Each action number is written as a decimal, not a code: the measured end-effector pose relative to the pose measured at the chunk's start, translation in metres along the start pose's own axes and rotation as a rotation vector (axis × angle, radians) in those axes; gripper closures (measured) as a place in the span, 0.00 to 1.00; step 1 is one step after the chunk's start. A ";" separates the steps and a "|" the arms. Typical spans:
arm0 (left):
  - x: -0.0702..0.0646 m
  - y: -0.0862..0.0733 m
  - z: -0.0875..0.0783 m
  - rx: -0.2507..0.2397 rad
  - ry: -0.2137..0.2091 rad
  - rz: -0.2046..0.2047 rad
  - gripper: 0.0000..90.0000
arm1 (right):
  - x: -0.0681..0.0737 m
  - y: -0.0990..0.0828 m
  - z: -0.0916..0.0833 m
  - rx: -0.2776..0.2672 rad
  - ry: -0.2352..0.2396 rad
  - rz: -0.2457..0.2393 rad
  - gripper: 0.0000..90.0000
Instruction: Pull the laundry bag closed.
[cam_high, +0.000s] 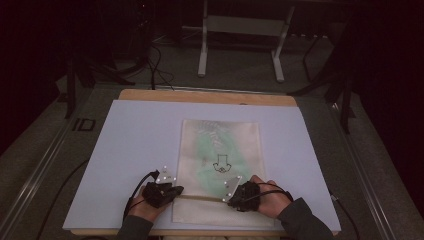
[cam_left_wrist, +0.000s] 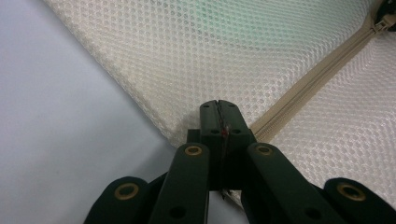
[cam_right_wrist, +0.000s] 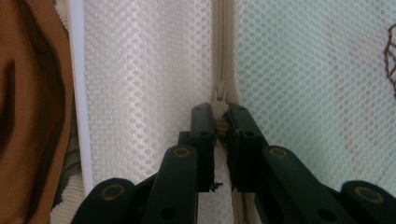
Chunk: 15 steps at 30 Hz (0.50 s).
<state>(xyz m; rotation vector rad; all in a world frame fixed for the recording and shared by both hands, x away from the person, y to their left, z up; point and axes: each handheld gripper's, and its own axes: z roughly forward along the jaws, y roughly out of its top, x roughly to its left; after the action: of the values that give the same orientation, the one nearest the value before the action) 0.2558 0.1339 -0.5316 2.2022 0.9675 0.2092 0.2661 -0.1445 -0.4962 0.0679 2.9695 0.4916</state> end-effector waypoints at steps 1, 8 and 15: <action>0.000 0.000 0.000 0.000 0.000 0.000 0.99 | 0.000 -0.002 0.000 0.001 -0.001 0.009 0.92; 0.000 0.000 0.000 0.002 0.002 0.000 0.99 | 0.000 -0.006 -0.002 0.003 -0.003 0.010 0.92; -0.001 0.000 0.000 0.000 0.004 0.003 0.99 | 0.000 -0.010 -0.004 0.001 -0.005 0.020 0.92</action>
<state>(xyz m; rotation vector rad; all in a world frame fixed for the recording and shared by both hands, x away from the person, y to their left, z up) 0.2554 0.1335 -0.5315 2.2038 0.9665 0.2149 0.2652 -0.1557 -0.4957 0.0990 2.9668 0.4909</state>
